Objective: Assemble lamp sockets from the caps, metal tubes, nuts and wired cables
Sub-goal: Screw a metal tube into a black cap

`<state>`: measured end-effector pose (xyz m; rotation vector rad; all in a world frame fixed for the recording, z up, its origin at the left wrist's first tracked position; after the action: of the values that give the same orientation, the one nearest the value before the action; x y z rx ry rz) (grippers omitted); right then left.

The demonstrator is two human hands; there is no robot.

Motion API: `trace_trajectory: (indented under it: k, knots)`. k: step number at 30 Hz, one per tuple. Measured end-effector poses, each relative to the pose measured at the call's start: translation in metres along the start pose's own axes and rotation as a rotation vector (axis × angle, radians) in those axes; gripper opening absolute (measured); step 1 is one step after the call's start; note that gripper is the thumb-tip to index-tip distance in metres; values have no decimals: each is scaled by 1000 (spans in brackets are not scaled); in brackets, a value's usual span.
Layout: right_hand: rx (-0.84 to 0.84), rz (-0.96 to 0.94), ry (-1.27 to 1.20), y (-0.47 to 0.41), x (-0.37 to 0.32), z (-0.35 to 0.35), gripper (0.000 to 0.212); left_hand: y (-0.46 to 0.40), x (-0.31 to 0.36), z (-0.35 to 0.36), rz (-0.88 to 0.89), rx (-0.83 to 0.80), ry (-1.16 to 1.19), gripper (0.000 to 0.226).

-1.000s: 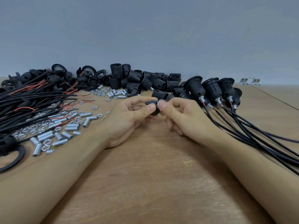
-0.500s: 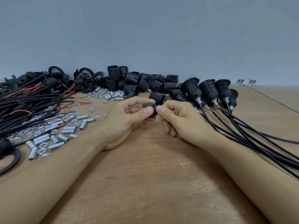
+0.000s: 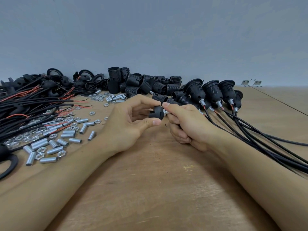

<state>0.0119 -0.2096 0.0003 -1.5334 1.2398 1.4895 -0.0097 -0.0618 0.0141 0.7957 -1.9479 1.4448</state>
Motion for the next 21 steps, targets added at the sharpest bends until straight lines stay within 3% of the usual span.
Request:
trace_trajectory:
  k: [8, 13, 17, 19, 21]
  knots:
    - [28, -69, 237, 5, 0, 7, 45, 5, 4, -11, -33, -99, -184, 21]
    - [2, -129, 193, 11, -6, 5, 41, 7, 5, -5, -32, -94, -113, 21]
    - [-12, -74, 164, 11, -3, 5, 42, 10, 7, -3, -52, -151, -188, 28]
    - [40, -40, 179, 9, 1, 2, 42, 7, 5, -14, -42, -222, -402, 26]
    - [75, -14, 179, 6, 3, -1, 41, 0, 2, -51, -43, -165, -836, 21]
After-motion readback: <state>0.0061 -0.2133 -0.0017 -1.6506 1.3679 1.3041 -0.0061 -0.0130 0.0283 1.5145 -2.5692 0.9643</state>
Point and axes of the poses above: each hand's wrist, its own y-axis away from the middle knuckle, its own z-axis out of the palm, x = y × z, the point moved 6 cm from there along -y, towards the middle knuckle, and after that the axes turned 11 degrees about z, right-handed, at the moved point
